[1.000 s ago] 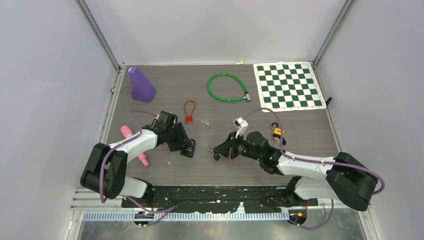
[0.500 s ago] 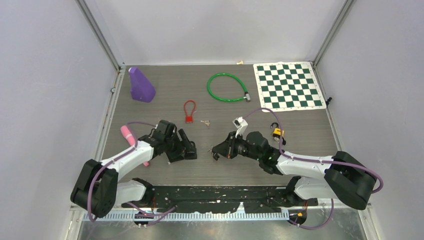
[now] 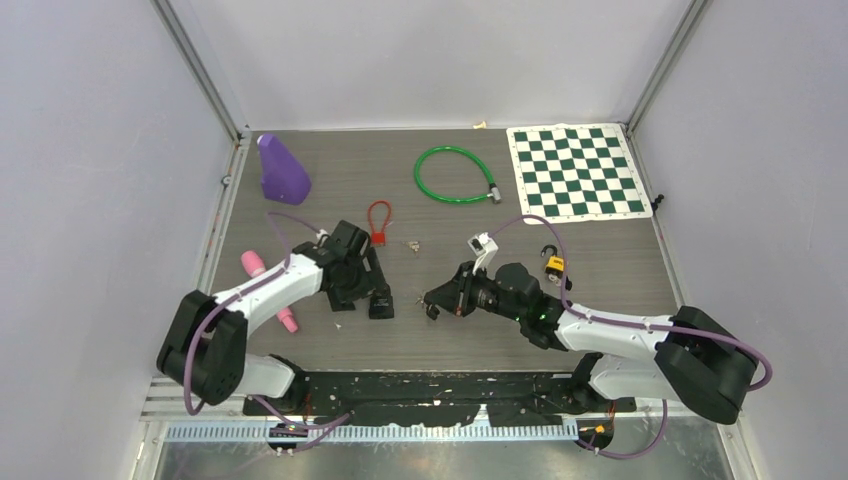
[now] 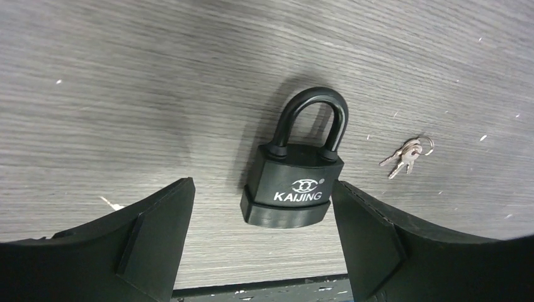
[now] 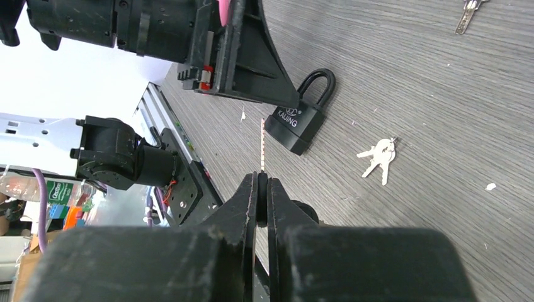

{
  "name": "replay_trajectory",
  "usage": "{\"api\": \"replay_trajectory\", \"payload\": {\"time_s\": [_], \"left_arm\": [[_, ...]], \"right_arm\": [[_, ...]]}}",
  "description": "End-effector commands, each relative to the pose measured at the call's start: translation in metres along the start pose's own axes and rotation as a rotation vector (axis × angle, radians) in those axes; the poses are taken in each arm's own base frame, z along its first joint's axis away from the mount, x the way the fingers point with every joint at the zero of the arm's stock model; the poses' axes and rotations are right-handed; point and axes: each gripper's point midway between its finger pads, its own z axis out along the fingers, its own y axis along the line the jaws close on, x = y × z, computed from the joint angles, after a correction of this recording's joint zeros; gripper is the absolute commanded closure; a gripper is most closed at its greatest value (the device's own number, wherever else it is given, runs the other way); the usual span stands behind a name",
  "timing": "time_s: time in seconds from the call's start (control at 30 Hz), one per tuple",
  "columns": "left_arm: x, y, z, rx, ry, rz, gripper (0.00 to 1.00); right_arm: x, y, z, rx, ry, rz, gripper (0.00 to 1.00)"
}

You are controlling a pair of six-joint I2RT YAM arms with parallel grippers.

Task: Unlock with the key

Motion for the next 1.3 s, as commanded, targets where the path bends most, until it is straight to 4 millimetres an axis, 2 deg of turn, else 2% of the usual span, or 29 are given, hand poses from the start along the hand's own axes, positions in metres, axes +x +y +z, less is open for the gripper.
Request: {"api": "replay_trajectory", "payload": {"time_s": [0.0,0.2,0.33,0.47,0.57,0.67,0.77,0.8,0.83,0.87,0.93,1.03,1.17,1.27], "left_arm": [[0.002,-0.007,0.003,-0.054,0.019,0.099,0.17],[0.005,-0.009,0.016,-0.131,0.048,0.147,0.2],[0.007,-0.009,0.025,-0.188,0.054,0.188,0.25],[0.006,-0.008,0.029,-0.225,0.059,0.206,0.37],[-0.002,-0.005,0.026,-0.265,0.03,0.224,0.55],[-0.016,0.001,0.008,-0.329,-0.024,0.26,0.73],[-0.04,0.004,-0.029,-0.436,-0.177,0.349,0.86],[-0.051,-0.004,-0.049,-0.471,-0.257,0.398,0.88],[-0.059,-0.001,-0.063,-0.529,-0.308,0.433,0.89],[-0.066,-0.007,-0.079,-0.563,-0.362,0.473,0.89],[-0.078,-0.007,-0.099,-0.636,-0.416,0.516,0.9],[-0.085,-0.006,-0.112,-0.691,-0.425,0.548,0.91],[-0.083,-0.01,-0.115,-0.672,-0.403,0.552,0.92],[-0.088,-0.012,-0.126,-0.693,-0.42,0.551,0.92]], "right_arm": [[-0.013,0.01,-0.004,-0.028,-0.057,-0.015,0.95],[-0.015,0.009,-0.008,-0.021,-0.068,-0.023,0.94],[-0.014,0.008,-0.01,-0.016,-0.071,-0.028,0.94],[-0.014,0.007,-0.01,-0.014,-0.07,-0.03,0.95],[-0.014,0.007,-0.011,-0.016,-0.072,-0.033,0.95],[-0.015,0.008,-0.011,-0.018,-0.077,-0.036,0.94],[-0.016,0.008,-0.012,-0.019,-0.081,-0.04,0.94],[-0.016,0.008,-0.012,-0.019,-0.084,-0.04,0.94],[-0.017,0.008,-0.012,-0.021,-0.087,-0.042,0.95],[-0.017,0.009,-0.013,-0.024,-0.087,-0.042,0.95],[-0.016,0.009,-0.013,-0.027,-0.085,-0.042,0.95],[-0.016,0.01,-0.013,-0.032,-0.085,-0.043,0.95],[-0.017,0.012,-0.014,-0.04,-0.089,-0.039,0.95],[-0.017,0.014,-0.013,-0.049,-0.089,-0.038,0.95]]}}
